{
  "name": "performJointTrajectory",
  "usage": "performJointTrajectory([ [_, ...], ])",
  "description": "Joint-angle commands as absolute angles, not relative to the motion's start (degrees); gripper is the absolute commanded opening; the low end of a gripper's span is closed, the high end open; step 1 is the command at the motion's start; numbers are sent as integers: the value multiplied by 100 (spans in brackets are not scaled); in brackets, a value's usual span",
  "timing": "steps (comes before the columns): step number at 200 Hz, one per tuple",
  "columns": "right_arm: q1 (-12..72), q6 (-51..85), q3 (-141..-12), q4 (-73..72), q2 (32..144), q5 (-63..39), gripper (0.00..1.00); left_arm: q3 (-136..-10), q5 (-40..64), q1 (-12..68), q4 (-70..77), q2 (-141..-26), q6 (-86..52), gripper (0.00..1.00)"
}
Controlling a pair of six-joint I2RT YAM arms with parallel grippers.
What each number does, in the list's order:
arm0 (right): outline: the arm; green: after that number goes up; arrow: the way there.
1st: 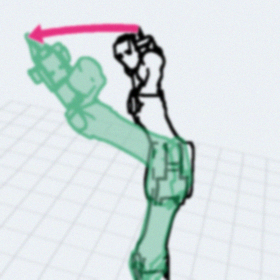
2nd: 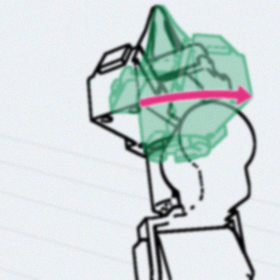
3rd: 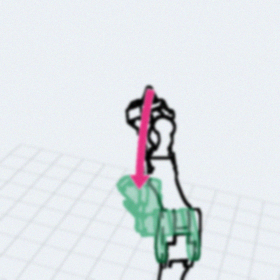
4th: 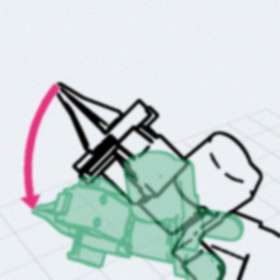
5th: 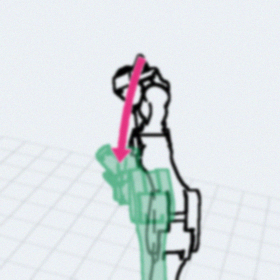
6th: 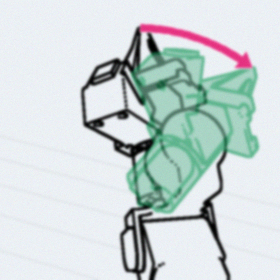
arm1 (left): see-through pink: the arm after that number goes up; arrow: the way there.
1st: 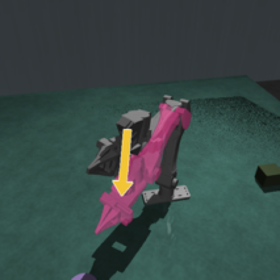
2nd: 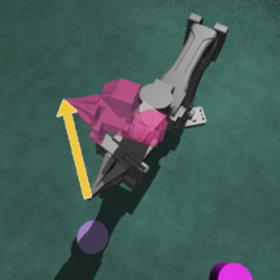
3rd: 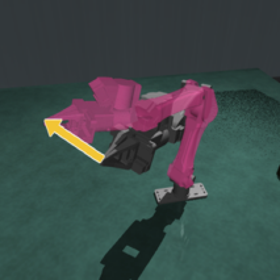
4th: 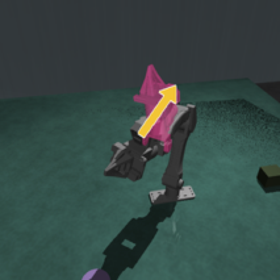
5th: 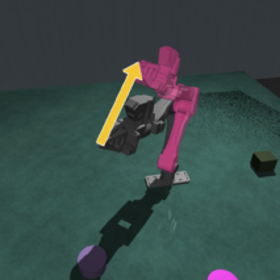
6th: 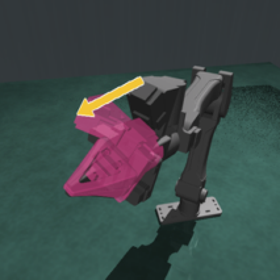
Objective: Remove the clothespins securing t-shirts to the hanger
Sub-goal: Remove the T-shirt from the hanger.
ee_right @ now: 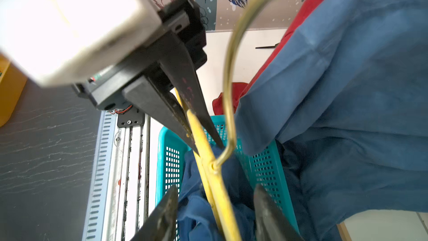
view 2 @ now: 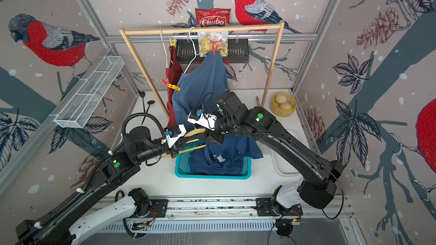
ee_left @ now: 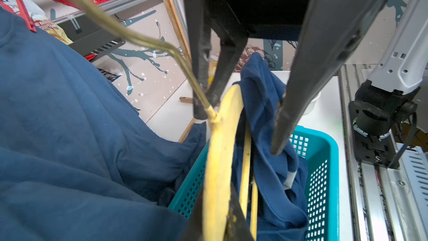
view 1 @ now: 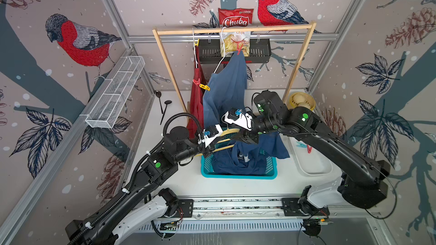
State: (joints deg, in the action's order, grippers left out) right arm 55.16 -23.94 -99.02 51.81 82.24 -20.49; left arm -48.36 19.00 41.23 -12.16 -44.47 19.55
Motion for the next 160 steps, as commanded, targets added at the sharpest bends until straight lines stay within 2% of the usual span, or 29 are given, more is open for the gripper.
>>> performJointTrajectory([
  [1,5519,-2220,-9958,4763,8121,-2137,65,-4887,2194,4087,-1168,-4399,1898,0],
  [26,5514,-2122,-10006,4569,7937,-2179,69,-4882,2275,4053,-1231,-4341,1932,0],
  [72,5233,-1711,-9806,4033,7233,-1602,71,-4721,2504,3796,-1145,-4152,1813,0],
  [105,4411,-1231,-9295,3640,6476,-1537,75,-4823,2931,3542,-1272,-4100,1764,0],
  [160,3100,-1035,-8202,3549,5873,-2577,81,-5665,4128,2798,-2343,-4550,2045,0],
])
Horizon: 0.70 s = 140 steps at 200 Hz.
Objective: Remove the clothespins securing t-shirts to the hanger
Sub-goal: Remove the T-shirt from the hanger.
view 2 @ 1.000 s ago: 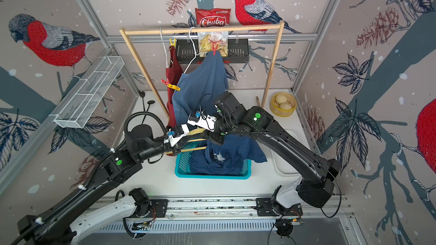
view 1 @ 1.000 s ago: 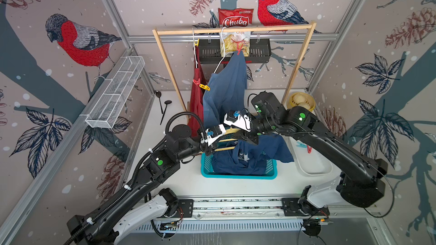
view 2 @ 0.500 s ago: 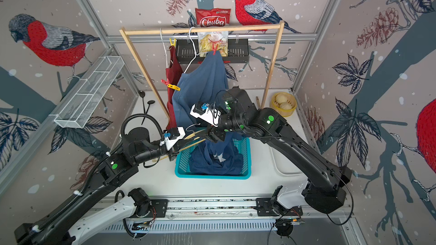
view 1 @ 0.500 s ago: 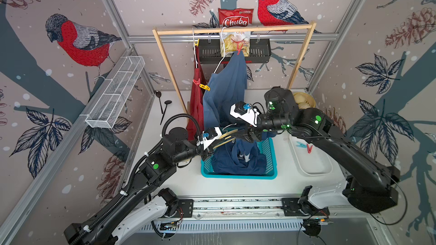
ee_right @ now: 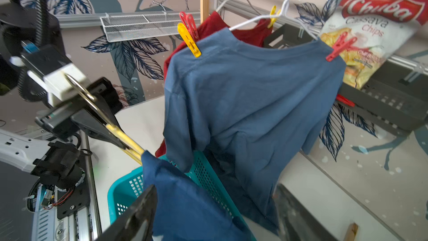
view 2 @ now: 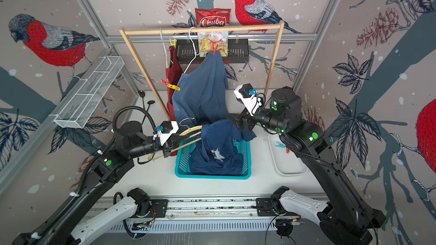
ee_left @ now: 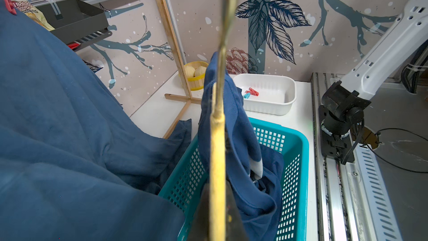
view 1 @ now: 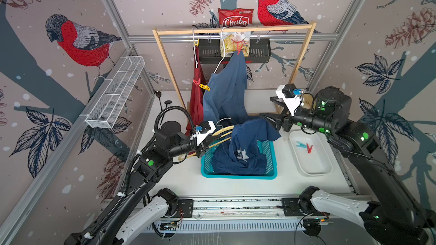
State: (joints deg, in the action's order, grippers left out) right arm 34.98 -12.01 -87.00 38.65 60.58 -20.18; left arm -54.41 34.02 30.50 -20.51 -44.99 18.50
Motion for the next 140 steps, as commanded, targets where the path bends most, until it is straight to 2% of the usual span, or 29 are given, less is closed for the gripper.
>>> performJointTrajectory([
  [1,3066,-1045,-8148,3537,5854,-2607,81,-5672,4151,2783,-2354,-4551,2046,0],
  [21,2525,-788,-7353,3074,5553,-3001,84,-5686,4498,2461,-2480,-4553,2065,0],
  [64,1786,-391,-6363,2171,4843,-4661,95,-6012,4979,1995,-2855,-4603,2251,0],
  [140,1978,-749,-5644,2201,5247,-4474,96,-6487,5152,1706,-3288,-4646,2420,0],
])
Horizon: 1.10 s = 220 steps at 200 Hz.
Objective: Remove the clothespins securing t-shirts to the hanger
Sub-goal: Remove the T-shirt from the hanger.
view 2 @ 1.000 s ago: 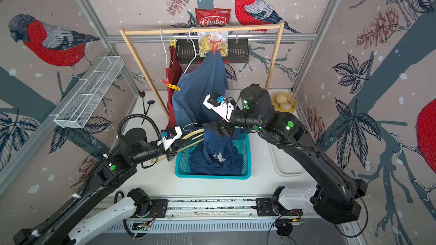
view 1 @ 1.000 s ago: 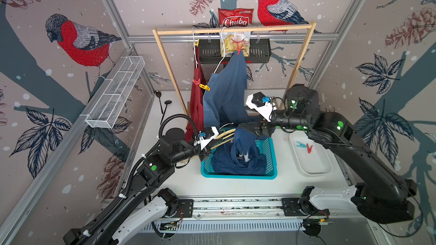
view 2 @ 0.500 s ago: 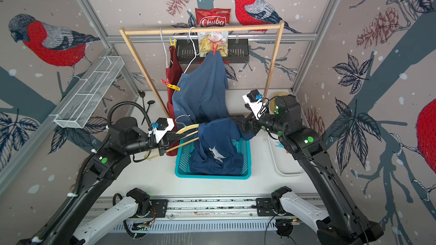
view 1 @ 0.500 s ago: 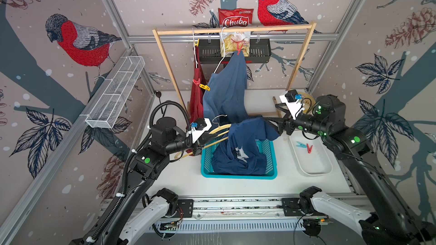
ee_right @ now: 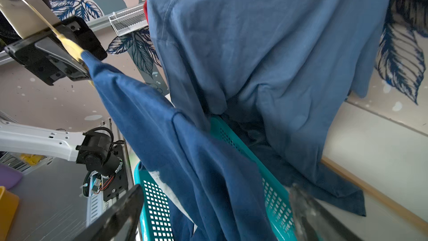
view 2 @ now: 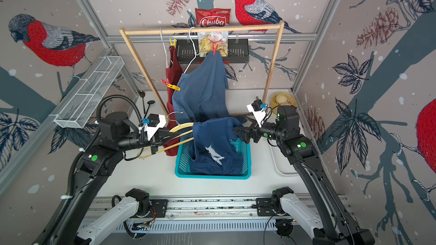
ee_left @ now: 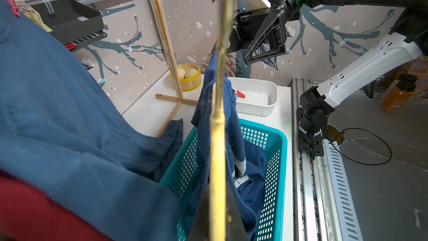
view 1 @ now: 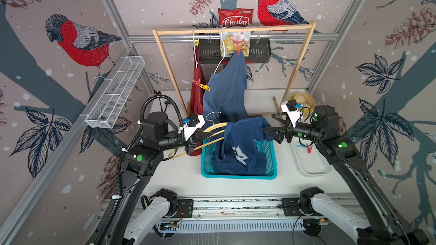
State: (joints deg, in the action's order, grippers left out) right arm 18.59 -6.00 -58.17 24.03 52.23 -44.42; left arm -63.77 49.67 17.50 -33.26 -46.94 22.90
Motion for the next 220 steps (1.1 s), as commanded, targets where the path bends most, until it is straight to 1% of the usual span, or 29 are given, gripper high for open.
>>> performJointTrajectory([
  [1,1987,-744,-5630,2191,5247,-4474,96,-6487,5160,1705,-3288,-4647,2414,0],
  [21,2217,-635,-5397,1930,5262,-4433,94,-6506,5218,1696,-3236,-4649,2341,0],
  [32,2413,-620,-5348,1872,5310,-4212,88,-6520,5221,1697,-3229,-4648,2320,0],
  [42,2599,-670,-5374,1927,5379,-3964,78,-6571,5194,1698,-3281,-4661,2333,0],
  [56,2758,-738,-5438,2010,5473,-3785,57,-6687,5138,1700,-3376,-4692,2355,0],
  [68,2811,-751,-5480,2043,5536,-3723,42,-6785,5110,1689,-3464,-4702,2364,0],
  [77,2812,-763,-5493,2063,5546,-3711,36,-6868,5094,1691,-3524,-4717,2388,0],
  [88,2812,-739,-5477,2052,5546,-3654,33,-6944,5056,1690,-3629,-4704,2455,0],
  [114,2803,-668,-5453,2026,5597,-3613,20,-6965,4920,1696,-3836,-4685,2574,0],
  [141,2789,-636,-5506,2065,5642,-3525,0,-7045,4864,1689,-3915,-4721,2597,0],
  [170,2584,-377,-5560,2004,5519,-3217,0,-7350,4385,1688,-4325,-4769,2812,0],
  [187,2372,-10,-5531,1713,5357,-3058,0,-7314,4015,1691,-4465,-4692,2906,0],
  [220,2169,531,-5502,1131,5104,-2604,0,-7368,3689,1696,-4692,-4493,3003,0],
])
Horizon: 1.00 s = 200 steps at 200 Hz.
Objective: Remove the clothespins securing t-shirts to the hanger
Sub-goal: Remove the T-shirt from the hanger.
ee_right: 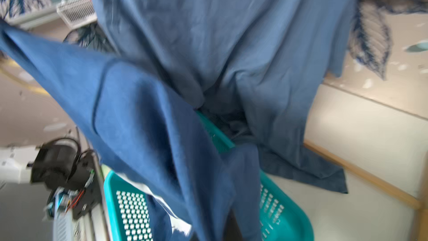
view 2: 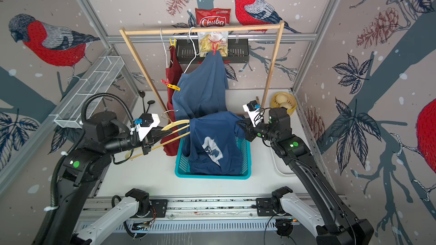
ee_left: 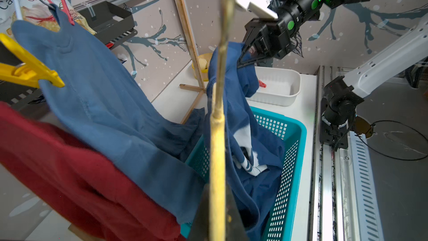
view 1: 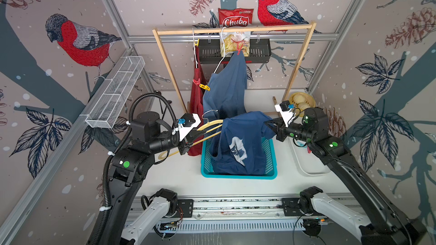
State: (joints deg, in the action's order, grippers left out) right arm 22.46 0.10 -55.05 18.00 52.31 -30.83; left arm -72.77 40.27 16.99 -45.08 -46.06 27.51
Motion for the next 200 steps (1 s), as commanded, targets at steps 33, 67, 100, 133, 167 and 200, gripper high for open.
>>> performJointTrajectory([
  [33,2007,831,-5382,843,4899,-2211,0,-7433,3109,1722,-4863,-4308,3131,0],
  [67,1981,1109,-5371,718,4799,-2270,0,-7464,2403,1823,-4958,-4104,3278,0],
  [100,2017,1274,-5426,637,4731,-2437,0,-7529,1136,1963,-5138,-3821,3717,0],
  [133,2406,1151,-5623,811,4797,-2143,0,-7571,-179,2253,-5426,-3692,3853,0],
  [167,2516,1100,-5660,1070,4864,-1520,0,-7787,-723,2436,-5666,-3639,4077,0],
  [200,2382,1077,-5613,1110,4863,-1434,0,-8082,258,2514,-5800,-3575,3971,0],
])
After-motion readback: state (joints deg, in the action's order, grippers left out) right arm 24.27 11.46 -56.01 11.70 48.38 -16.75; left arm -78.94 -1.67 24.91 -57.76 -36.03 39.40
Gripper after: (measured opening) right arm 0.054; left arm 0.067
